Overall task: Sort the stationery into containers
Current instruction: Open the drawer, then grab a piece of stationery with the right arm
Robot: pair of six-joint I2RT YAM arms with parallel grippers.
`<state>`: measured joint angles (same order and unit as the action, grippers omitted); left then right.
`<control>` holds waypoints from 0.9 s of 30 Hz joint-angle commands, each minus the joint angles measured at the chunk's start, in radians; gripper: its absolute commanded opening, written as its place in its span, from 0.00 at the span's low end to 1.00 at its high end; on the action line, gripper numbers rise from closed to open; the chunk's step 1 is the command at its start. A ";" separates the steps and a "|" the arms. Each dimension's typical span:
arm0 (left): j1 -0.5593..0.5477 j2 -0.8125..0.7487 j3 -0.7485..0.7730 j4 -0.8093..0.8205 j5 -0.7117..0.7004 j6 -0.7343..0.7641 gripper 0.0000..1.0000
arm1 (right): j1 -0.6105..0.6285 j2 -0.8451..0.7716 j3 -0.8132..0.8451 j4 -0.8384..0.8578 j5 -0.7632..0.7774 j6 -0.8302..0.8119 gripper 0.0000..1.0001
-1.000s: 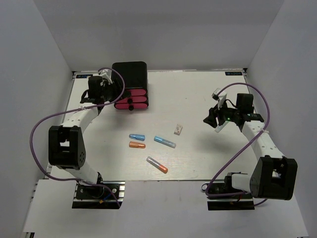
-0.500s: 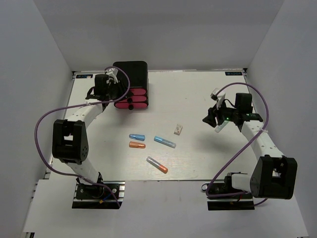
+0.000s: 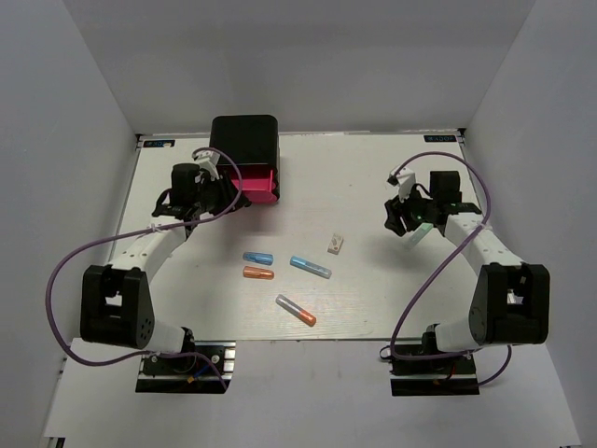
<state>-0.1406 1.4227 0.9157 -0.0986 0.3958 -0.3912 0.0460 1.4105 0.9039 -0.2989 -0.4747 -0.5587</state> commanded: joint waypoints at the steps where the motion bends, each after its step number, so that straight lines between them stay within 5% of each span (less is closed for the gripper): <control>1: -0.005 -0.050 -0.012 -0.024 -0.012 0.038 0.48 | -0.003 -0.018 0.059 0.000 0.056 -0.067 0.61; 3: -0.005 -0.059 -0.035 -0.024 -0.012 0.038 0.73 | -0.006 -0.022 0.073 -0.016 0.028 -0.154 0.62; 6: -0.005 -0.080 -0.060 -0.010 -0.012 0.029 0.88 | -0.009 -0.024 0.104 -0.133 -0.040 -0.422 0.62; 10: -0.005 -0.116 -0.069 0.000 -0.012 0.029 0.91 | -0.021 -0.041 0.109 -0.389 -0.064 -1.047 0.64; 14: -0.005 -0.177 -0.081 -0.021 -0.003 0.029 0.92 | -0.063 -0.007 0.168 -0.584 0.001 -1.333 0.67; 27: 0.004 -0.505 -0.233 -0.191 -0.041 -0.018 0.95 | -0.143 0.280 0.392 -0.752 0.208 -1.707 0.63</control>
<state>-0.1398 0.9821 0.7086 -0.2180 0.3725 -0.3901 -0.0914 1.6665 1.2419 -0.9562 -0.3214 -1.9491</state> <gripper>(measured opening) 0.942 0.631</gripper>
